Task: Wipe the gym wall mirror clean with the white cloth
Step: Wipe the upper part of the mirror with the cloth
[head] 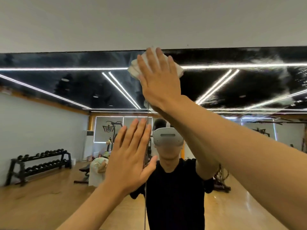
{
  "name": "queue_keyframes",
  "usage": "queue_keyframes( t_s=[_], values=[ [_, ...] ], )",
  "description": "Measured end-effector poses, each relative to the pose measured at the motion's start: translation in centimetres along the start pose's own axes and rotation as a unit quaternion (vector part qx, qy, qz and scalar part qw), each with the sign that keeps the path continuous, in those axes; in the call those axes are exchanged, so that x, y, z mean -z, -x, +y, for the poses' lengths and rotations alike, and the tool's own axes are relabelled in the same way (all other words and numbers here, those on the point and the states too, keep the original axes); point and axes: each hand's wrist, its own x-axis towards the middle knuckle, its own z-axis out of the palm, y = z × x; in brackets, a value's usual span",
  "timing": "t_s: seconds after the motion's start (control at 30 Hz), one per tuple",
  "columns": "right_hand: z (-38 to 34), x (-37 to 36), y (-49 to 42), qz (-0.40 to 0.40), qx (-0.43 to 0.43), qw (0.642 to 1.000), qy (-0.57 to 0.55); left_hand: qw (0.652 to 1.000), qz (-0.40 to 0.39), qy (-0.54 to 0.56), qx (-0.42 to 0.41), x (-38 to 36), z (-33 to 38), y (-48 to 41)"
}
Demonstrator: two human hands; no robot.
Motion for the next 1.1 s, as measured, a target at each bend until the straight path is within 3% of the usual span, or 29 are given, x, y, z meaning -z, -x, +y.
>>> queue_keyframes(
  t_s=[0.1, 0.23, 0.47, 0.63, 0.73, 0.97, 1.1],
  values=[
    [3.1, 1.3, 0.0, -0.029, 0.071, 0.997, 0.004, 1.0, 0.0, 0.004, 0.0, 0.1, -0.1, 0.1],
    [7.2, 2.0, 1.5, -0.016, 0.018, 1.0, 0.018, 1.0, 0.007, -0.006, 0.007, -0.1, 0.3, -0.1],
    [2.0, 1.5, -1.7, -0.03, 0.026, 0.999, 0.001, 1.0, -0.006, -0.003, 0.005, -0.1, 0.1, -0.1],
    [0.5, -0.2, 7.7, -0.019, 0.084, 0.996, 0.007, 1.0, -0.004, 0.002, 0.01, -0.2, 0.1, 0.0],
    [1.5, -0.3, 8.9, -0.04, 0.134, 0.99, 0.023, 1.0, -0.002, 0.001, 0.011, -0.3, 0.2, 0.1],
    [2.3, 1.1, -1.9, -0.035, 0.037, 0.999, 0.008, 1.0, -0.006, 0.016, 0.004, -0.2, -0.4, 0.2],
    [3.2, 0.8, -0.1, -0.029, 0.061, 0.998, 0.016, 1.0, 0.001, 0.009, -0.004, 0.1, -0.5, 0.2]
  ],
)
